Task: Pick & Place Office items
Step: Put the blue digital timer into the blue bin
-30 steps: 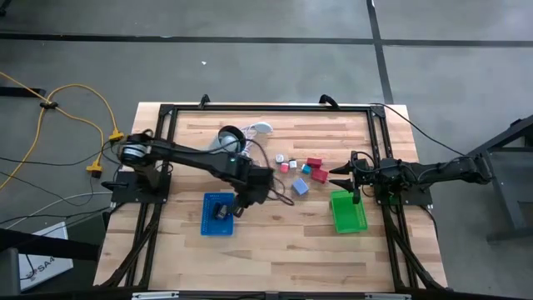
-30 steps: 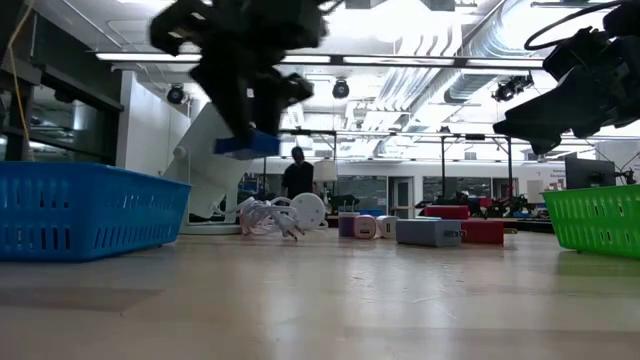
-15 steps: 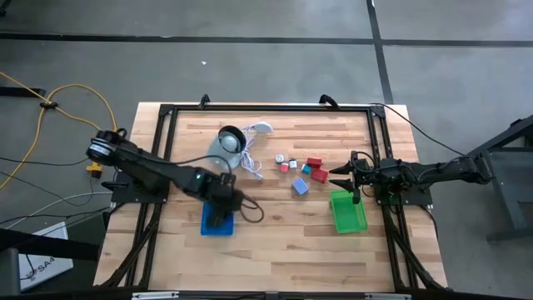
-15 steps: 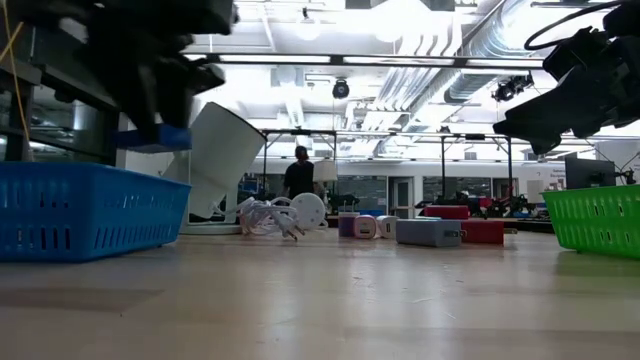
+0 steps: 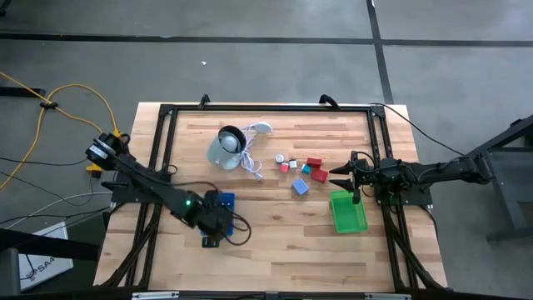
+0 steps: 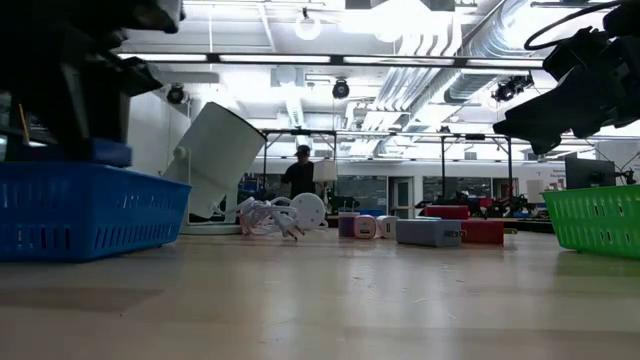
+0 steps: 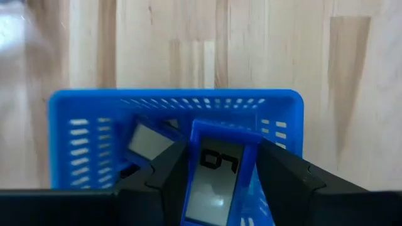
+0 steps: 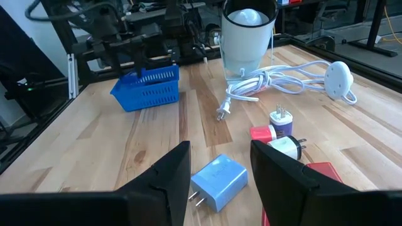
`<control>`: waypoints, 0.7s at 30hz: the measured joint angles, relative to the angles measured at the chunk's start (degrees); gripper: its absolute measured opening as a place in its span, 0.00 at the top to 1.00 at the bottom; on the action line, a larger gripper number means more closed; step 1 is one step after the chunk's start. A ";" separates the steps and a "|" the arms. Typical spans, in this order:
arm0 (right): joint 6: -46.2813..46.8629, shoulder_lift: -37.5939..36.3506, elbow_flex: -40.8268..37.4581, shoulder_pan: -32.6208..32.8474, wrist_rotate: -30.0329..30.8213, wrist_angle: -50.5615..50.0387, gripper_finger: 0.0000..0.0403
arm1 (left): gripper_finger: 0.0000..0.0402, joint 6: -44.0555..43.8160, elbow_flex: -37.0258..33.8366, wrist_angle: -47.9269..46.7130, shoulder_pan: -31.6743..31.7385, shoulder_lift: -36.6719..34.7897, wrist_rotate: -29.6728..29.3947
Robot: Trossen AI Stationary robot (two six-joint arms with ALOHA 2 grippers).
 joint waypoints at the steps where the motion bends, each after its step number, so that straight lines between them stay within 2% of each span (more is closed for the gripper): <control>1: 0.00 -0.02 -0.01 0.00 0.00 -0.02 0.62 | 0.59 -1.06 0.00 0.01 -0.53 0.58 -0.24; 7: 0.00 -0.02 0.00 0.02 0.00 -0.02 0.62 | 0.59 -4.57 -0.04 1.42 -2.37 3.28 -1.04; 21: 0.01 -0.02 -0.02 0.02 -0.01 -0.02 0.62 | 0.59 -8.21 -0.04 1.53 -2.58 3.36 -1.31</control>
